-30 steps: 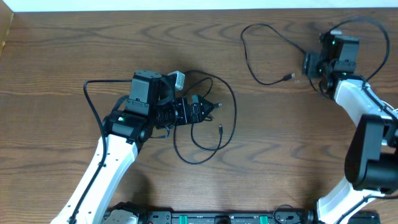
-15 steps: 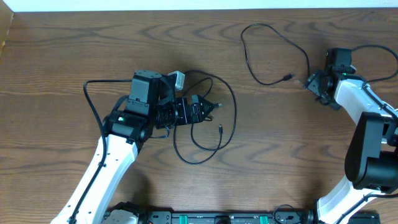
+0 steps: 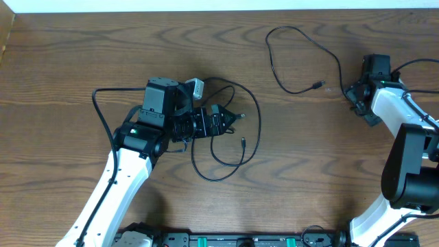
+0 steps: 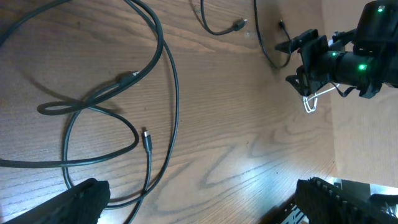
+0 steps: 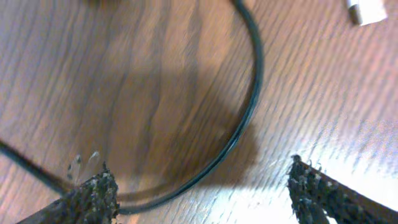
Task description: Untangle cables
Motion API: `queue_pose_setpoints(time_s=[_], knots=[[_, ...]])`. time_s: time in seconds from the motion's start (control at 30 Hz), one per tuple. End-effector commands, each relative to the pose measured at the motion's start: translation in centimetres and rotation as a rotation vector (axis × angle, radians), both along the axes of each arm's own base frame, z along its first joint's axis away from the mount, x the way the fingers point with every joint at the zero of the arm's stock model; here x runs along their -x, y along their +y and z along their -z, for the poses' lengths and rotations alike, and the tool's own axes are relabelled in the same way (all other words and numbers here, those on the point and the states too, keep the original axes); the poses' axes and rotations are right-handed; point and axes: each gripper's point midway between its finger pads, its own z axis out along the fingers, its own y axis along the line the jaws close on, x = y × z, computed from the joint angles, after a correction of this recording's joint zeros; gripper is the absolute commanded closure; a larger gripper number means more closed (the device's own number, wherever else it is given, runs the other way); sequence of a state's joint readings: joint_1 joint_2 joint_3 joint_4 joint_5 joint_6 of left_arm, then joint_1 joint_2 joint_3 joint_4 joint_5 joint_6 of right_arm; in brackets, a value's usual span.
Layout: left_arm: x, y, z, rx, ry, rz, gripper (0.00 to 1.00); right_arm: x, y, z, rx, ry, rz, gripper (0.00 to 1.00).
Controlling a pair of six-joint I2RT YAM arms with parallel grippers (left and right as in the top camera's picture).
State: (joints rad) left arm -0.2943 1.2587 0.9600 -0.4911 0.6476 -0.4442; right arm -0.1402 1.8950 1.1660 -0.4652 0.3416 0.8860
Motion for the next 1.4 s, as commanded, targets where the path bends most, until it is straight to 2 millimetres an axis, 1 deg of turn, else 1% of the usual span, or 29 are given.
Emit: queue_pose_setpoints(time_s=[0.0, 0.23, 0.43, 0.47, 0.53, 0.57, 0.6, 0.67, 0.7, 0.8, 0.87, 0.97, 1.03, 1.17, 1.23, 1.37], knots=[[-0.2, 0.2, -0.4, -0.004, -0.016, -0.005, 0.00, 0.4, -1.8, -1.0, 0.084, -0.007, 0.077, 0.18], [-0.2, 0.2, -0.4, -0.003, -0.015, -0.005, 0.00, 0.7, -1.7, 1.8, 0.076, 0.049, 0.074, 0.23], [-0.2, 0.2, -0.4, -0.004, -0.016, -0.005, 0.00, 1.5, -1.3, 4.5, 0.064, 0.131, 0.043, 0.41], [-0.2, 0.2, -0.4, -0.003, -0.015, -0.005, 0.00, 1.7, -1.3, 4.8, 0.060, 0.139, 0.042, 0.46], [-0.2, 0.2, -0.4, -0.003, -0.016, -0.005, 0.00, 1.8, -1.1, 5.2, 0.048, 0.147, 0.038, 0.74], [-0.2, 0.2, -0.4, -0.003, -0.015, -0.005, 0.00, 1.7, -0.9, 5.2, 0.040, 0.144, 0.036, 0.90], [-0.2, 0.2, -0.4, -0.003, -0.016, -0.005, 0.00, 1.6, -0.9, 5.2, 0.037, 0.139, 0.034, 0.99], [-0.2, 0.2, -0.4, -0.003, -0.016, -0.005, 0.00, 1.1, -0.8, 4.9, 0.036, 0.125, 0.018, 0.99], [-0.2, 0.2, -0.4, -0.004, -0.016, -0.005, 0.00, 0.6, -0.8, 4.5, 0.038, 0.110, -0.009, 0.99], [-0.2, 0.2, -0.4, -0.003, -0.016, -0.005, 0.00, -1.2, -1.0, 2.5, 0.077, 0.059, -0.099, 0.99], [-0.2, 0.2, -0.4, -0.004, -0.016, -0.005, 0.00, -2.3, -1.3, 0.4, 0.115, 0.014, -0.144, 0.99], [-0.2, 0.2, -0.4, -0.003, -0.016, -0.005, 0.00, -4.3, -1.7, -3.8, 0.183, -0.087, -0.205, 0.99], [-0.2, 0.2, -0.4, -0.003, -0.016, -0.005, 0.00, -5.5, -1.8, -7.0, 0.231, -0.164, -0.242, 0.99], [-0.2, 0.2, -0.4, -0.003, -0.016, -0.005, 0.00, -6.8, -1.6, -12.5, 0.319, -0.284, -0.326, 0.99], [-0.2, 0.2, -0.4, -0.003, -0.016, -0.005, 0.00, -7.4, -0.8, -14.8, 0.341, -0.333, -0.412, 0.99], [-0.2, 0.2, -0.4, -0.004, -0.016, -0.005, 0.00, -8.0, 2.4, -17.4, 0.311, -0.414, -0.600, 0.99]])
